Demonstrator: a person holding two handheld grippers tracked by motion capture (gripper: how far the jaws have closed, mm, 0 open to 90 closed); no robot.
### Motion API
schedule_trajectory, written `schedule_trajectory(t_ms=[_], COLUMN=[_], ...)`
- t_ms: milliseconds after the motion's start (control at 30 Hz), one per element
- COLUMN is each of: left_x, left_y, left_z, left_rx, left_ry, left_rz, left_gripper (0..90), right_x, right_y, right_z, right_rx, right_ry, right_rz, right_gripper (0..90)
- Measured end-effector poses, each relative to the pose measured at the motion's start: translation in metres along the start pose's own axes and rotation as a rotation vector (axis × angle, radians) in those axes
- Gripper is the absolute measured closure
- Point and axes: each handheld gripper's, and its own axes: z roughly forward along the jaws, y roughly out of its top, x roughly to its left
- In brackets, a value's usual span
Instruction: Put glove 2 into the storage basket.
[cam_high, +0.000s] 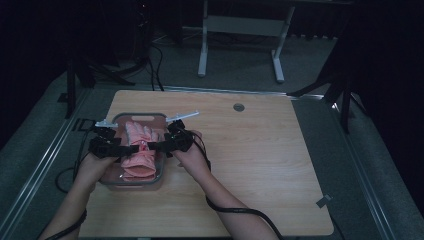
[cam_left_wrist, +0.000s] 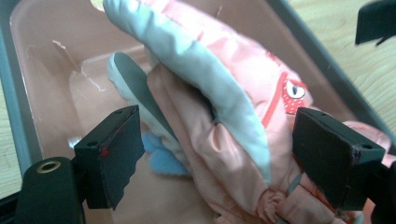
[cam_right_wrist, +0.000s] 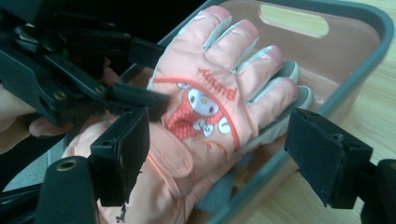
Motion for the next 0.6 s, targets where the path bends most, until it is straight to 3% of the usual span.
schedule_trajectory(t_ms=[200,267,367,467,533,600], left_x=[0.002,0.002,0.002,-0.005,-0.014,-0.022], left_y=[0.000,0.000,0.002,0.005,0.007,0.008], left_z=[-0.002,-0.005,-0.014,-0.024,-0.030,-0.035], left_rx=[-0.024,-0.047,-0.111,-0.165,-0.183,-0.193], left_ry=[-0.010,0.017,0.017,0.012,0.033,0.014], left_rz=[-0.012,-0.009,-0.021,0.005,0.038,0.057], left_gripper=[12.2,10.2,8.1,7.8,7.8,7.8], right_x=[-0.007,-0.008,-0.010,-0.010,-0.010,-0.010], right_y=[-0.004,-0.005,-0.005,-0.004,-0.005,-0.005], right_z=[-0.007,-0.010,-0.015,-0.020,-0.023,-0.027], right_rx=[-0.004,-0.007,-0.016,-0.018,-0.022,-0.023], right_ry=[-0.003,-0.004,-0.005,-0.002,0.001,0.000], right_rz=[0.001,0.002,-0.007,-0.011,-0.021,-0.028], right_gripper=[21.0,20.8,20.7,20.4,20.3,20.2])
